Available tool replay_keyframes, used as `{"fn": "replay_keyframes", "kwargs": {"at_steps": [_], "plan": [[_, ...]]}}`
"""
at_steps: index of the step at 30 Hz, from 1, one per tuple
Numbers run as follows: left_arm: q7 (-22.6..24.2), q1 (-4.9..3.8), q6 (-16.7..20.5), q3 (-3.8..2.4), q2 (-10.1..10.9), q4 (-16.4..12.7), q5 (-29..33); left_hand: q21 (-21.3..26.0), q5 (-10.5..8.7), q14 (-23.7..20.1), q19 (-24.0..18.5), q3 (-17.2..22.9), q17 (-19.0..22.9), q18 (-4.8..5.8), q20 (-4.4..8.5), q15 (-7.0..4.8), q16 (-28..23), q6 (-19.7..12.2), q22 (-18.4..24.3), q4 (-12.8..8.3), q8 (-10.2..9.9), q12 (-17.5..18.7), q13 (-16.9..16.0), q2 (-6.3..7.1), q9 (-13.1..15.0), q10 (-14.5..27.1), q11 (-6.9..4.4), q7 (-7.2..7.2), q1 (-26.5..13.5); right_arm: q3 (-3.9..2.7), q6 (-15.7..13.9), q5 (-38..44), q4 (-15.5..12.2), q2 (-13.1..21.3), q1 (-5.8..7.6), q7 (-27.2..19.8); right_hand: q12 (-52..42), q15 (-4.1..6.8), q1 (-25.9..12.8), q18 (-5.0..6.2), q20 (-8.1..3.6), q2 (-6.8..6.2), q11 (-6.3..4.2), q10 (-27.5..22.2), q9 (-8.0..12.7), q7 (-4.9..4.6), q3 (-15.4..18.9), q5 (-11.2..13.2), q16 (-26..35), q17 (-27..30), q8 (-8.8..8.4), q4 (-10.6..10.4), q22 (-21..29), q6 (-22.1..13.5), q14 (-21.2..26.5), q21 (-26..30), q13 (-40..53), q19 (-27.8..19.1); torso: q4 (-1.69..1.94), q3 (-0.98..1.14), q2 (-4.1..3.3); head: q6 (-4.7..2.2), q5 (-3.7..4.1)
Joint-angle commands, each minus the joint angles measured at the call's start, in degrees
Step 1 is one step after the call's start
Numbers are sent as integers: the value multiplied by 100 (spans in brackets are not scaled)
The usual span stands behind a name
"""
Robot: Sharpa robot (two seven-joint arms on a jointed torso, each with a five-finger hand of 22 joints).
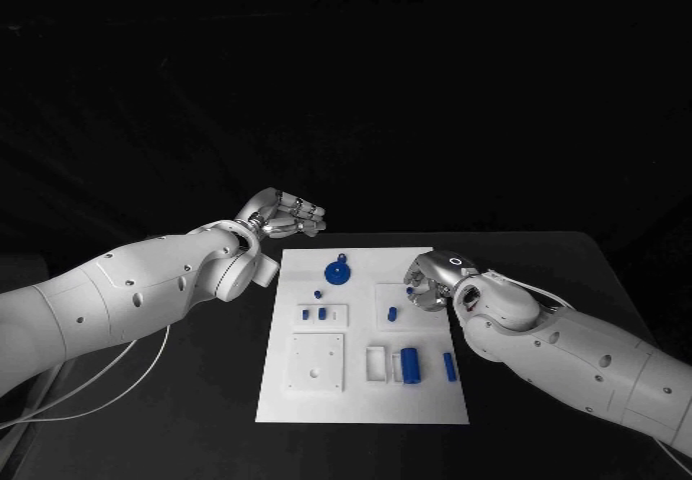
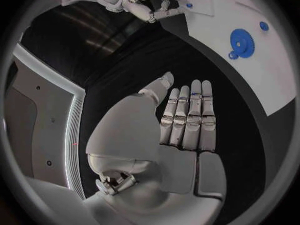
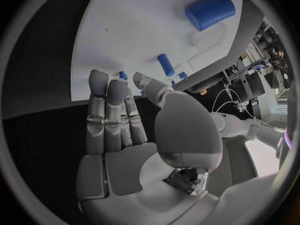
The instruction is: Assemble the parts on the task board
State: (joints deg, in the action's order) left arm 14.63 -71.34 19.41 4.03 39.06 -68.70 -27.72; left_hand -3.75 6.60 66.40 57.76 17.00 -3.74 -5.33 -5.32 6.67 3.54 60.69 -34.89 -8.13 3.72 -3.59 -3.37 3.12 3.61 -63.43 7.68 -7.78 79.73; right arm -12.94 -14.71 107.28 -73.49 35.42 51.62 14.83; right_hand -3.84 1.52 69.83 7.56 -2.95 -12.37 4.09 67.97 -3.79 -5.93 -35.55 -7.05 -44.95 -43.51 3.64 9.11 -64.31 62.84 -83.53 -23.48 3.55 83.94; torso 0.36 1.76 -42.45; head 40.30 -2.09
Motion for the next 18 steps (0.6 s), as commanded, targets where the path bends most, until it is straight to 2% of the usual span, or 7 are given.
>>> {"fn": "replay_keyframes", "kwargs": {"at_steps": [1, 4, 7, 10, 11, 18], "plan": [[314, -11, -69, -6, 7, -40, 297, 3, 7, -56, 42, -79, 1, -74, -44, 15, -9, 1, 160, 3, -15, 25, 4, -33, -2, 60, 7, -29, -35, 41, -231, 265, 98, -79, -11, 97, 34, -4, 15, 94, 22, -36, -6, 58, 0, -28, -42, 34, -29, 20, -3, -15, 9, 19, 40, -8, -3, 239, 9, 3, -3, 32, -26], [327, -11, -79, -6, 13, -50, 332, -1, 8, -74, 76, -139, 1, -82, -56, 25, -8, 10, 355, -6, -15, 23, 3, -55, -2, 83, 20, -32, -23, 95, -227, 255, 173, -146, -13, 84, 32, -3, 18, 93, 20, -28, -9, 70, 0, -29, -54, 31, -30, 24, -4, -17, 15, 20, 44, -3, -2, 238, -5, 3, 2, 42, -47], [332, -12, -89, -6, 15, -53, 365, -1, 8, -74, 76, -139, 1, -82, -56, 25, -8, 10, 355, -6, -15, 23, 3, -55, -2, 83, 20, -32, -23, 127, -225, 256, 229, -190, -14, 88, 33, 1, 23, 86, 14, -14, -13, 94, -3, -33, -113, 34, -44, 41, -1, -12, 21, 54, 50, -21, -2, 237, -9, 6, 2, 48, -46], [330, -12, -100, -6, 14, -55, 383, -6, 10, -80, 123, -193, 1, -81, -57, 27, -7, 17, 602, -14, -15, 24, 3, -81, -2, 92, 26, -30, -21, 148, -228, 264, 277, -222, -14, 99, 33, 5, 29, 85, 10, 7, -17, 113, -4, -38, -143, 39, -51, 48, -1, -10, 25, 83, 53, -23, -2, 236, -9, 8, 4, 47, -58], [329, -12, -106, -6, 14, -55, 389, -13, 2, -84, 166, -226, 1, -76, -56, 29, -8, 15, 807, -21, -16, 24, 3, -96, -3, 104, 30, -30, -22, 155, -227, 266, 294, -233, -15, 102, 32, 5, 29, 85, 10, 12, -17, 116, -4, -39, -147, 38, -51, 48, 0, -11, 27, 86, 54, -21, -2, 235, -12, 9, 5, 55, -68], [317, -12, -132, -6, 8, -53, 407, -14, 0, -88, 191, -251, 0, -74, -57, 30, -8, 23, 956, -19, -17, 22, 2, -106, -3, 119, 31, -27, -25, 201, -150, 276, 354, -289, -15, 109, 29, 25, 75, 69, -8, 108, -49, 253, -8, -38, -234, 32, -72, 60, 1, 34, 20, 211, 62, -53, 1, 231, -15, 14, 1, 52, -64]]}}
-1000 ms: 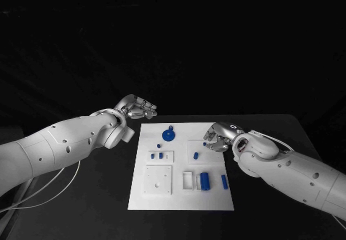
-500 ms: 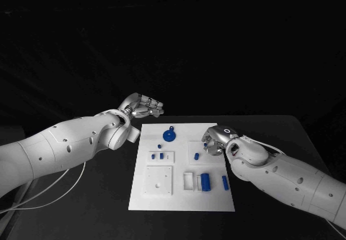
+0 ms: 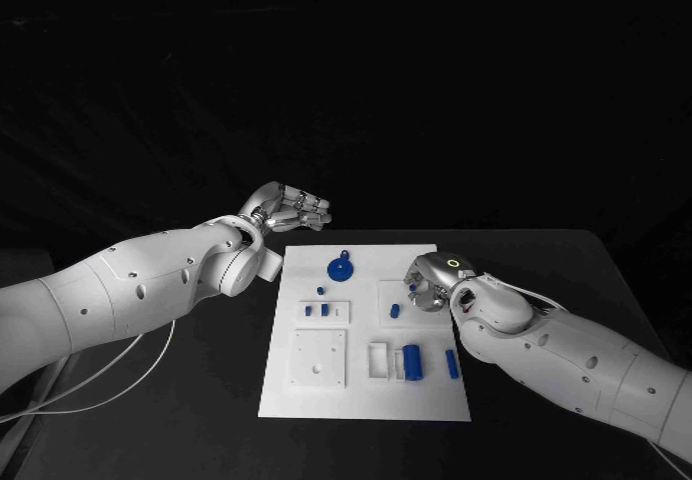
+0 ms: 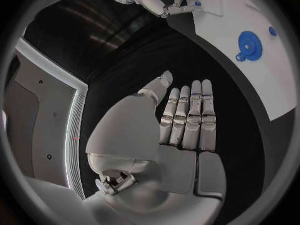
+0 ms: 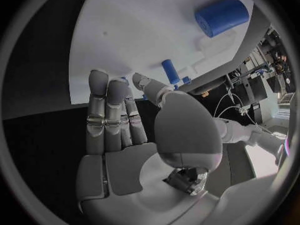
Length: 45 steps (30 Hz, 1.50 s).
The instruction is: Assemble the parts on the task board
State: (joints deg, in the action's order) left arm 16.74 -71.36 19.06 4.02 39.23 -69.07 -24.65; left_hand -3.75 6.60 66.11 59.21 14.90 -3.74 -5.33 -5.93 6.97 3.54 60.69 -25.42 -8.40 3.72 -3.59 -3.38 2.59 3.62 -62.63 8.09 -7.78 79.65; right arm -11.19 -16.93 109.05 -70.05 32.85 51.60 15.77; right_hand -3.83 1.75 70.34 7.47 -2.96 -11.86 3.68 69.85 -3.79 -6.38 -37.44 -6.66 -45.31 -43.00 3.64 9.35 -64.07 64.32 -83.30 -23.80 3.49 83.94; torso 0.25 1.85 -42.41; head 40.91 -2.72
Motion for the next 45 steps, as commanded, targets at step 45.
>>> {"fn": "replay_keyframes", "kwargs": {"at_steps": [45], "plan": [[84, -10, -206, -6, -23, -20, 111, -27, -37, -81, 151, -206, -2, -69, -12, 14, -7, 30, 566, -9, -14, 23, 3, -74, -2, 132, 18, -28, 27, 252, 474, 235, 220, -241, -21, 194, 22, 153, -117, -30, -160, 283, -172, 532, -42, 132, 235, -302, 16, -43, 5, 286, -253, 481, 48, -60, 31, 228, 1, 1, -3, 78, 10]]}}
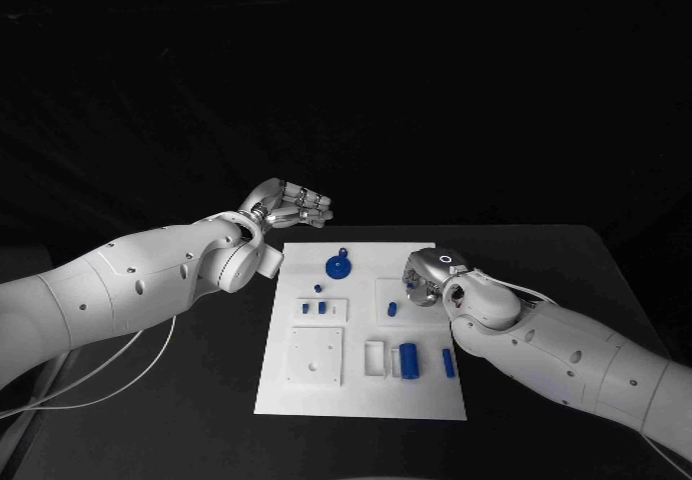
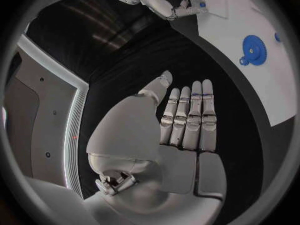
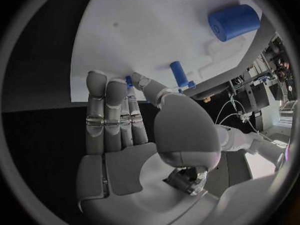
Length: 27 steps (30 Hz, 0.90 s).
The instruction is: Assemble the parts on the task board
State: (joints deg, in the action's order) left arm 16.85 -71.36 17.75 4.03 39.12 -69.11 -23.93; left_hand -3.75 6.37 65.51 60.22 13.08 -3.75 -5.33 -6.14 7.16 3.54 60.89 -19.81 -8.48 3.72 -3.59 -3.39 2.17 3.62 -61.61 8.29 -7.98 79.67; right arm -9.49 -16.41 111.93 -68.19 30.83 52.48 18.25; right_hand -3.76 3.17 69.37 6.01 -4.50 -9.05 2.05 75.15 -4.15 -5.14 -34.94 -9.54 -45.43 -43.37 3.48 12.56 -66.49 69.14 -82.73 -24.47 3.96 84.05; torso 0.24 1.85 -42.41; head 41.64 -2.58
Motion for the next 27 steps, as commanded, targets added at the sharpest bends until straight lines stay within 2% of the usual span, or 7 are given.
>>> {"fn": "replay_keyframes", "kwargs": {"at_steps": [1, 6, 11, 14, 18, 22, 27], "plan": [[72, -9, -76, -6, -12, -17, 39, -28, -14, -21, 52, -28, -1, -68, 8, -5, -7, 13, 11, 6, -15, 23, 3, -36, -3, 32, -1, -6, 16, 86, 417, -51, 37, -42, -109, -46, 17, 19, 0, 114, -13, 34, -15, 22, -8, 11, -34, -11, 29, -9, 19, -36, -15, 23, -7, 6, -16, 214, 2, 3, -2, 7, -4], [71, -9, -79, -6, -16, -16, 39, -30, -14, -11, 59, -28, -2, -69, 11, -8, -6, 28, 22, 12, -13, 22, 3, -49, -2, 33, -2, -2, 13, 109, 410, 14, 46, -62, -109, 7, 10, 56, 53, 96, -52, 293, -58, 192, -28, 41, -338, 109, 39, -18, 24, 55, -82, 213, 0, -31, -4, 200, -2, 4, 0, 10, -5], [73, -9, -89, -6, -20, -15, 39, -31, -12, -3, 64, -29, -2, -69, 14, -11, -5, 40, 29, 12, -14, 22, 3, -53, -3, 33, -3, 0, 14, 124, 356, 125, 45, -75, -109, 93, 12, 71, 27, 90, -67, 315, -80, 286, -40, 67, -468, 171, 45, -27, 22, 133, -150, 308, -2, -74, -1, 196, 0, 5, 0, 16, 4], [76, -9, -87, -6, -20, -13, 39, -31, -12, -3, 64, -29, -2, -69, 14, -11, -5, 40, 29, 12, -14, 22, 3, -53, -3, 33, -3, 0, 14, 129, 262, 182, 43, -76, -109, 185, 12, 78, 16, 88, -75, 332, -88, 320, -45, 76, -557, 287, 51, -34, 21, 180, -200, 336, -7, -85, -1, 195, 0, 4, 1, 16, 13], [78, -9, -86, -6, -16, -14, 39, -33, -10, 0, 68, -29, -2, -69, 16, -13, -6, 53, 36, 12, -15, 22, 3, -58, -3, 30, -4, 5, 14, 131, 157, 219, 32, -71, -110, 266, 10, 83, -1, 88, -79, 322, -96, 348, -54, 85, -596, 301, 55, -38, 24, 197, -234, 363, -10, -97, 1, 197, 1, 3, 0, 18, 22], [77, -9, -83, -6, -8, -11, 39, -33, -10, 0, 68, -29, -2, -69, 16, -13, -6, 53, 36, 12, -15, 22, 3, -58, -3, 30, -4, 5, 14, 132, 21, 243, 9, -61, -110, 331, 12, 85, 19, 88, -82, 330, -97, 355, -57, 85, -632, 443, 56, -41, 20, 203, -249, 370, -13, -89, 1, 203, -1, 6, -1, 15, 20], [77, -9, -86, -7, -1, -7, 39, -33, -10, 0, 68, -29, -2, -69, 16, -13, -6, 53, 36, 12, -15, 22, 3, -58, -3, 30, -4, 5, 14, 131, -119, 252, -64, -19, -110, 358, 12, 86, 16, 88, -82, 310, -99, 361, -60, 86, -653, 452, 56, -44, 21, 191, -262, 375, -19, -85, 1, 207, -3, 6, 3, 16, 10]]}}
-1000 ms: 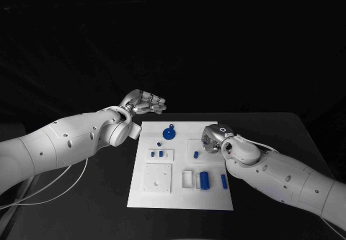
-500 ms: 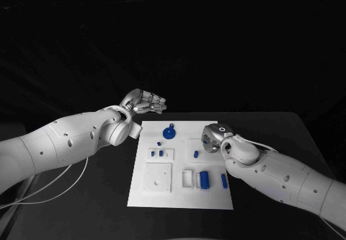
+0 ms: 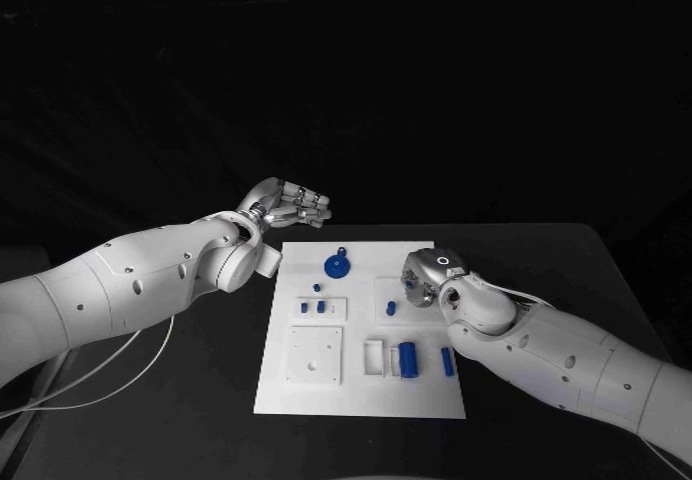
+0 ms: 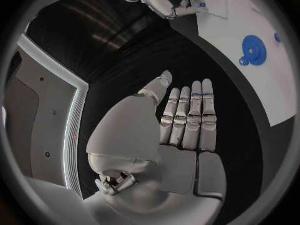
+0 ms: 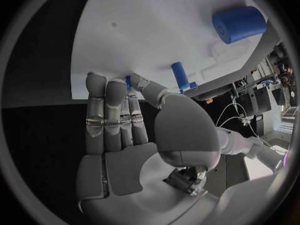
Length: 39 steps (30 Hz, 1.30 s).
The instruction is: Assemble the parts on the task board
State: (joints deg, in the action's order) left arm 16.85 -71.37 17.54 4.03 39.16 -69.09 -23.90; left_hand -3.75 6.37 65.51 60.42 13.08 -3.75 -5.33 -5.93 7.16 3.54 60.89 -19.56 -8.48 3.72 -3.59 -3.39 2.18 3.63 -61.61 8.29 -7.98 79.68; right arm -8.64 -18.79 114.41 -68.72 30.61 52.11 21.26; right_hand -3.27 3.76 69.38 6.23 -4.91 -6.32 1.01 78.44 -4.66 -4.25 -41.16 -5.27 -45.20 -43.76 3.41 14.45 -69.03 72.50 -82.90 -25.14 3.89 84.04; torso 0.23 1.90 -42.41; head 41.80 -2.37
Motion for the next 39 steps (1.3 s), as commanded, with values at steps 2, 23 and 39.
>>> {"fn": "replay_keyframes", "kwargs": {"at_steps": [2, 23, 39], "plan": [[76, -9, -67, -7, -1, 0, 36, -33, -10, 0, 48, -29, -2, -69, -4, -13, -6, 53, 10, 12, -15, 22, 3, -59, -3, 30, -4, 5, 14, 44, 60, -6, -75, 41, -72, 57, -39, 30, 16, 65, -45, 18, 0, 45, -13, 2, -34, 4, 31, -8, 29, -2, -20, 53, -3, -31, 9, 213, -2, 2, 3, -1, -13], [66, -9, -59, -5, 0, 171, 36, -31, -6, 0, 62, -43, -1, -65, -5, -12, -6, 56, 71, 29, -16, 22, 3, -66, -3, 35, -4, 9, 4, -282, -617, -232, -1040, 523, -68, -99, -37, 37, 44, 53, -53, -54, -11, 71, -14, 11, -80, 60, 13, -20, 29, -87, -83, 85, -10, -100, 7, 231, -7, 0, 0, -5, -100], [71, -7, 36, -4, -113, 223, 40, -34, -1, 7, 74, -38, -1, -66, -2, -16, -6, 46, 100, 50, -17, 21, 3, -75, -4, 17, -9, 9, 2, -276, -1015, -576, -1592, 285, -447, -637, -36, 37, 71, 57, -52, -71, -7, 61, -10, 8, -64, 6, 21, 1, 28, -142, -66, 75, -13, -59, 5, 233, 10, -12, 2, 39, -427]]}}
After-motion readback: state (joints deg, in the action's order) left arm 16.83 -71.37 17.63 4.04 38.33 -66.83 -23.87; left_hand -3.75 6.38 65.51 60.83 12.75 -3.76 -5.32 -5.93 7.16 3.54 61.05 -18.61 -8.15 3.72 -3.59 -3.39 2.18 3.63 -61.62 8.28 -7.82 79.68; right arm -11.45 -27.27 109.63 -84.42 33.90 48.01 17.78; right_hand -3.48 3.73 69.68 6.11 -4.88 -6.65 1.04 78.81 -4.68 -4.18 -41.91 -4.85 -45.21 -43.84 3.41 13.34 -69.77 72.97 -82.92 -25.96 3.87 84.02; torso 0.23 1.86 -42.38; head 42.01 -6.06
